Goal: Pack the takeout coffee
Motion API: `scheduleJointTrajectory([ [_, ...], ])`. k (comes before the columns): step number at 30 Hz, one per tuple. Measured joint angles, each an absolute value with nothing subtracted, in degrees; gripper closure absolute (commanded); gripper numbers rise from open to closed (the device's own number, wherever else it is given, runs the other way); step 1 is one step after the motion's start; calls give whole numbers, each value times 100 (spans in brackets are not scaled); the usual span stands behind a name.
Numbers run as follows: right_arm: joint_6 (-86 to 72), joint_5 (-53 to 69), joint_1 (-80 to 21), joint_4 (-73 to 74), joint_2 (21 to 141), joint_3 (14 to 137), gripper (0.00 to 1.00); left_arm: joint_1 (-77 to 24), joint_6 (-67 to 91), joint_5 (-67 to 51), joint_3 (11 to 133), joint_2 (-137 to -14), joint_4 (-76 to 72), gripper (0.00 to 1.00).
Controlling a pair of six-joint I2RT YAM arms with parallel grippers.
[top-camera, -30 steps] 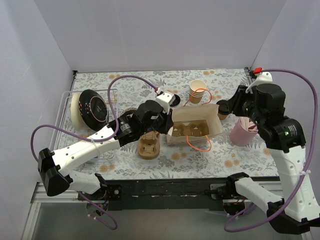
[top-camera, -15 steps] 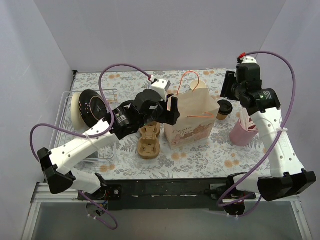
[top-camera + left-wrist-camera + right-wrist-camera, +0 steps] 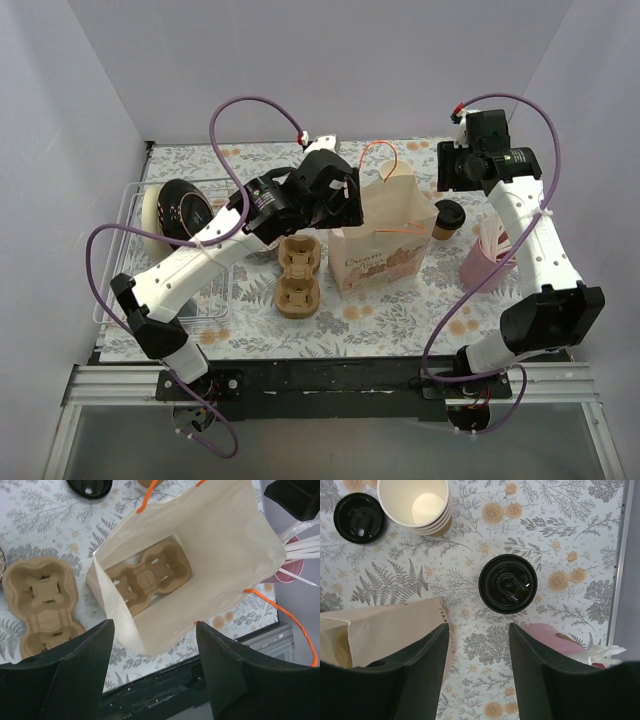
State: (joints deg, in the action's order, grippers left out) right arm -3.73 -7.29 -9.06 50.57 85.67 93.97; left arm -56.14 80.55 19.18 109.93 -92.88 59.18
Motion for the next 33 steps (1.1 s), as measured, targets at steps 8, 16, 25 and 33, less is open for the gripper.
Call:
scheduleJointTrajectory([
  [8, 128, -276, -884, 5151, 8960, 9502, 38, -5610, 9129, 1885, 11161, -8947, 6796, 36],
  [16, 279, -250, -860, 5201, 9087, 9537, 41, -5489, 10532, 1979, 11358, -8713, 7293, 37],
  [25, 268, -228, -860, 5212, 9011, 9472, 42, -5017, 9356, 2296, 11365, -9380, 6724, 32],
  [33, 307, 287, -860, 5063, 8283, 8731, 42, -4029, 6517, 707, 10388, -9408, 5133, 45],
])
